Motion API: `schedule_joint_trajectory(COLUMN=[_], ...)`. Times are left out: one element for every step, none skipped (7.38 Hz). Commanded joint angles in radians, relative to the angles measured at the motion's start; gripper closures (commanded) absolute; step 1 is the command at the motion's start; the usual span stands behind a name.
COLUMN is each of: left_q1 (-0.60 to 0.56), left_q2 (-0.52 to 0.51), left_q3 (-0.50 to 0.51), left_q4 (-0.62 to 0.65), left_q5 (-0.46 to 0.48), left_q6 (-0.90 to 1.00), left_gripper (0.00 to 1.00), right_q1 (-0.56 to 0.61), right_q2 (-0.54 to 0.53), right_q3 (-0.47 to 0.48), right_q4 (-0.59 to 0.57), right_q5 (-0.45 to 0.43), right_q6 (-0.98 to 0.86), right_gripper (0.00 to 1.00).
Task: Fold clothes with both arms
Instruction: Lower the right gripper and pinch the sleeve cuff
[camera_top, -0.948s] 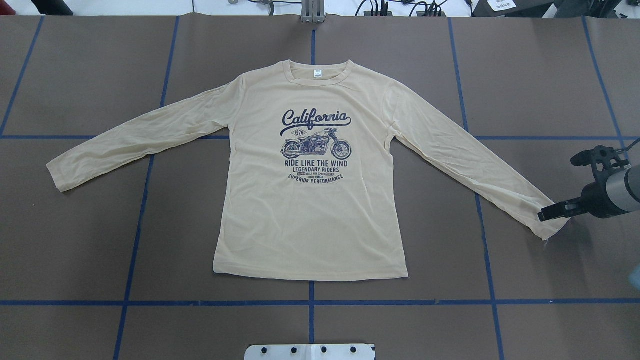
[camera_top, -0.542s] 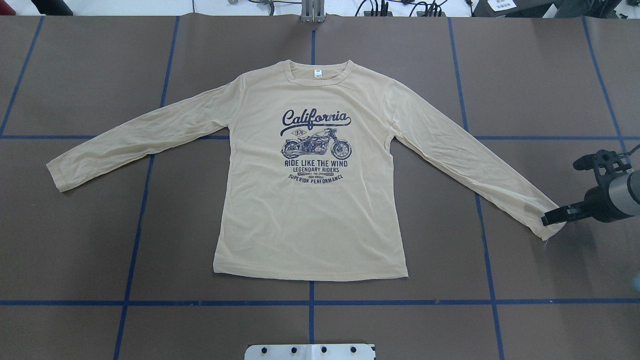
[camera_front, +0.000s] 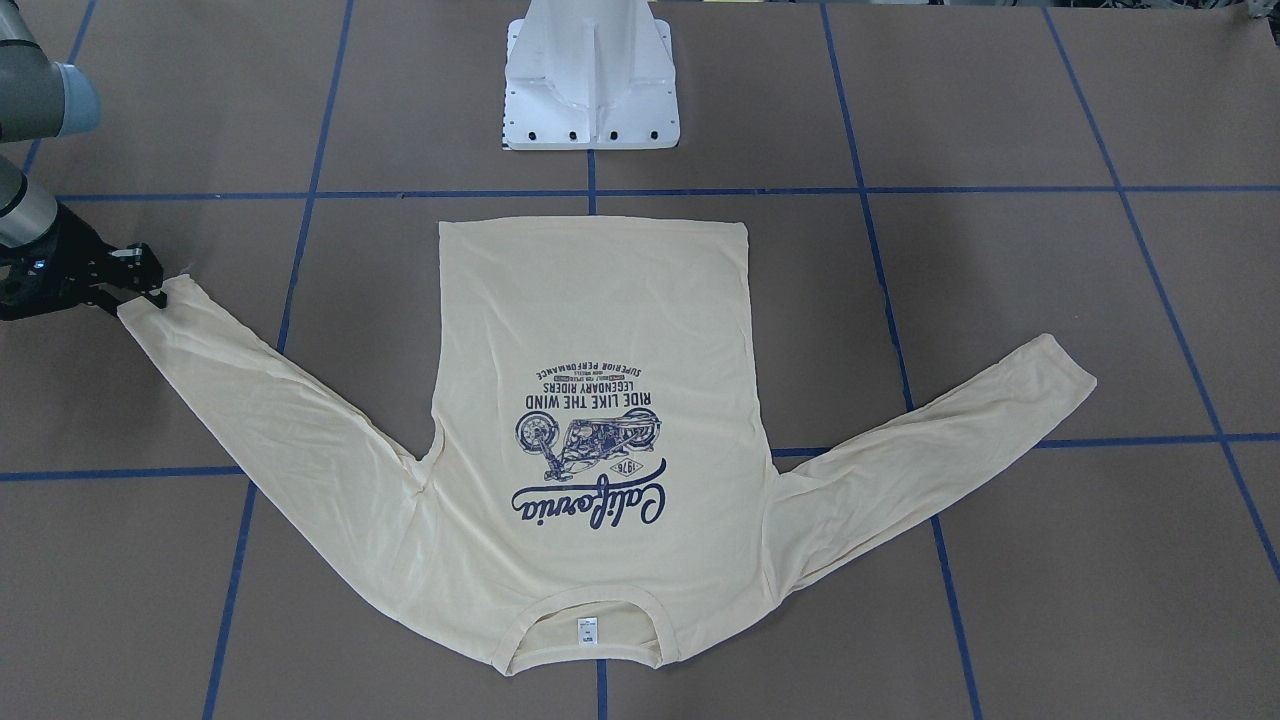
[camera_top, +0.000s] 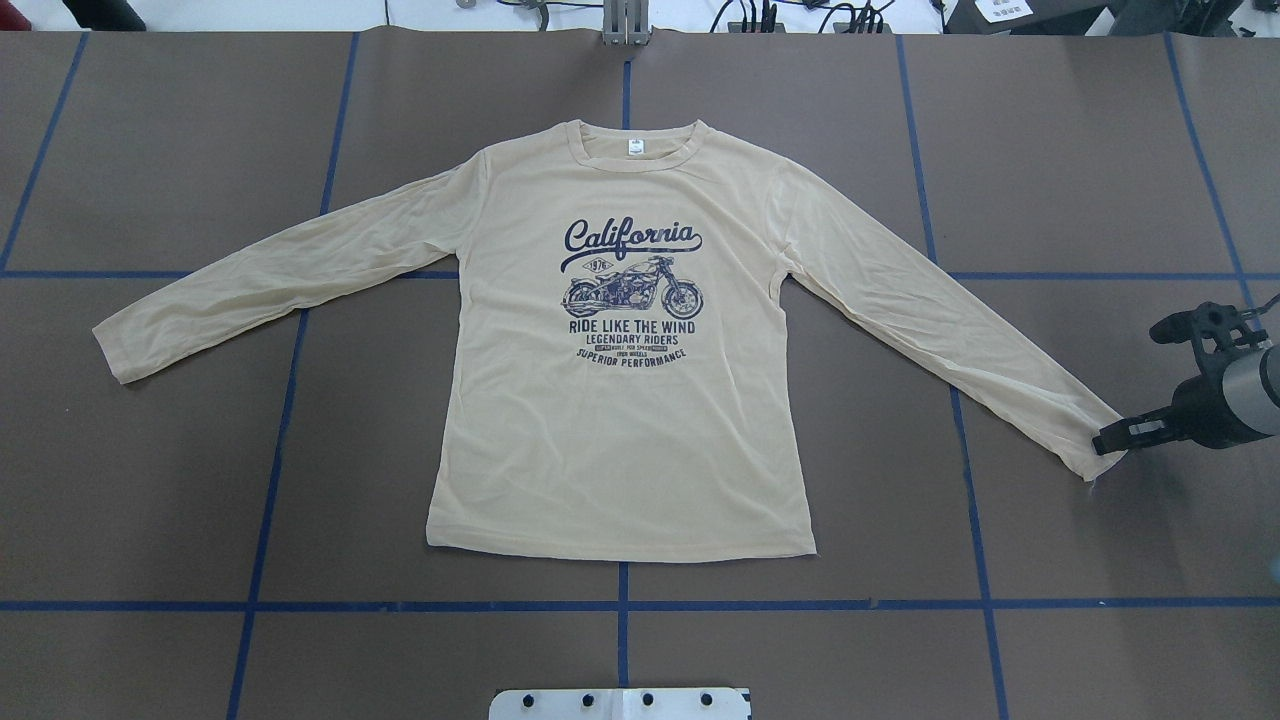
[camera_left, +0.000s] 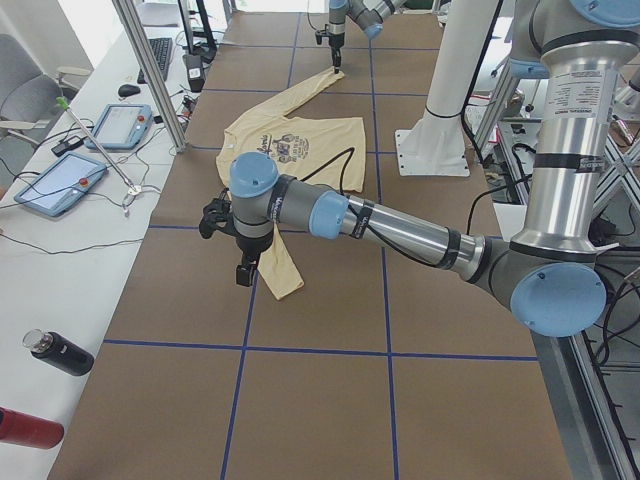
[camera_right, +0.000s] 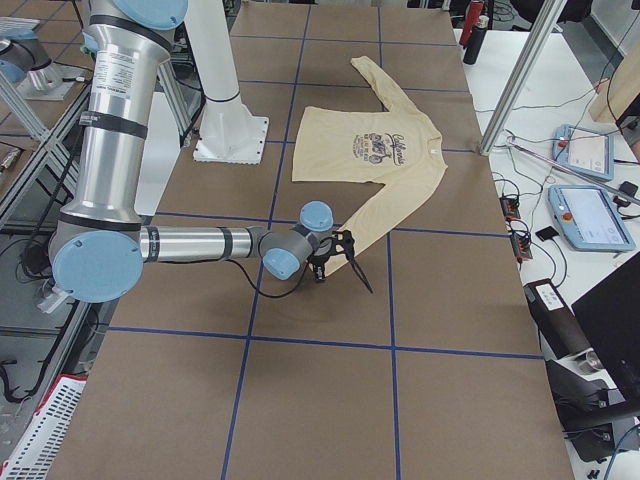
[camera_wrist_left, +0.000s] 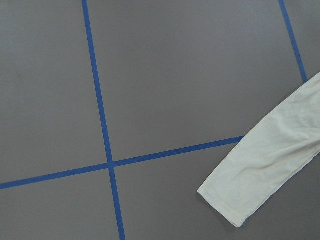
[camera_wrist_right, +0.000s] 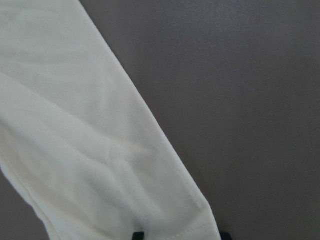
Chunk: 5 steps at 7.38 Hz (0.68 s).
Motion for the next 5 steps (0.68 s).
schedule_joint_trajectory(left_q1=[0.000,0.000,0.000,0.002,0.002], left_q2=[-0.001,-0.001,-0.001,-0.001,-0.003], left_q3=[0.002,0.007,0.007,0.009,0.009], left_q4=[0.000,0.000,-0.002,-0.002,0.000], left_q5=[-0.001,-0.001,-0.001,-0.016,-0.028], left_q6=[0.000,0.000,-0.002,-0.002,-0.002], left_gripper=[0.00,0.00,0.00,0.00,0.00], right_q1=[0.001,0.030,0.045,0.047,0.047], right_q2=[0.004,0.009,0.010,0.013,0.015], right_q3=[0.030,0.035,0.036,0.038,0.038], right_q4=[-0.001,-0.001,-0.001,-0.001,-0.001], right_q5=[0.060,0.098,0.110,0.109,0.104], right_q6=[0.000,0.002,0.000,0.003,0.003], right_gripper=[1.00,1.00,1.00,1.00,1.00])
